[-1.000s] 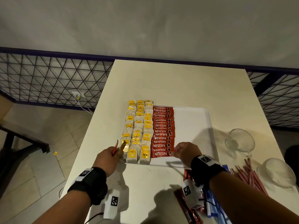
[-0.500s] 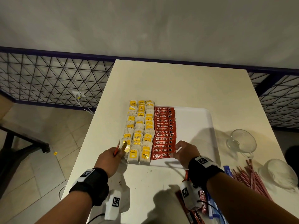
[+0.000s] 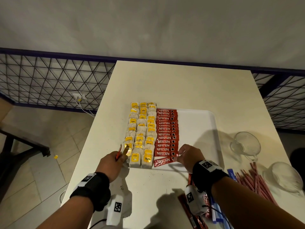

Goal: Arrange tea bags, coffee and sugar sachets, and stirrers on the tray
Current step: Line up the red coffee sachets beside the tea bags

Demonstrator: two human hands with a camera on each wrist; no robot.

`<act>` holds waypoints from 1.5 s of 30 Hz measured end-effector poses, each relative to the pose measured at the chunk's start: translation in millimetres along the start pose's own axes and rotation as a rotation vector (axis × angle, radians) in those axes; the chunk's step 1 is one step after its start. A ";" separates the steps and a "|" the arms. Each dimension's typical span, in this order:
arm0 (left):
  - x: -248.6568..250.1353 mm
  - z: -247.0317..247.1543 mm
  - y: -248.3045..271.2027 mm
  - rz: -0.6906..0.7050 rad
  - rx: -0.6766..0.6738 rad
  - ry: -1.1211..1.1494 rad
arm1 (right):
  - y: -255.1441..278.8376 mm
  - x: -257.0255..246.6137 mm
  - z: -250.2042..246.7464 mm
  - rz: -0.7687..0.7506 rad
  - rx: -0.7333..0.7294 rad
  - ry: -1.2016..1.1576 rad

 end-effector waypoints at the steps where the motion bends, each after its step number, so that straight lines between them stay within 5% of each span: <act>1: -0.1 0.1 0.0 0.002 -0.001 -0.005 | -0.6 -1.0 0.1 -0.013 -0.004 0.025; 37: 9.0 -5.0 8.9 -0.004 0.019 0.057 | 7.7 -8.7 -7.6 0.011 0.005 -0.034; 43: 41.3 -14.7 27.3 0.121 -0.035 0.268 | 8.2 -10.4 -9.1 -0.017 0.004 0.007; 45: 60.1 -11.6 27.9 0.232 -0.046 0.158 | 7.3 -9.3 -7.9 -0.019 -0.001 0.004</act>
Point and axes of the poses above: each hand's wrist, its own y-axis away from the middle knuckle, its own z-axis out of the palm, x = y × z, the point moved 8 cm from there along -y, towards the middle knuckle, and after that the axes turned 1 degree about -z, right-handed, at the moved point
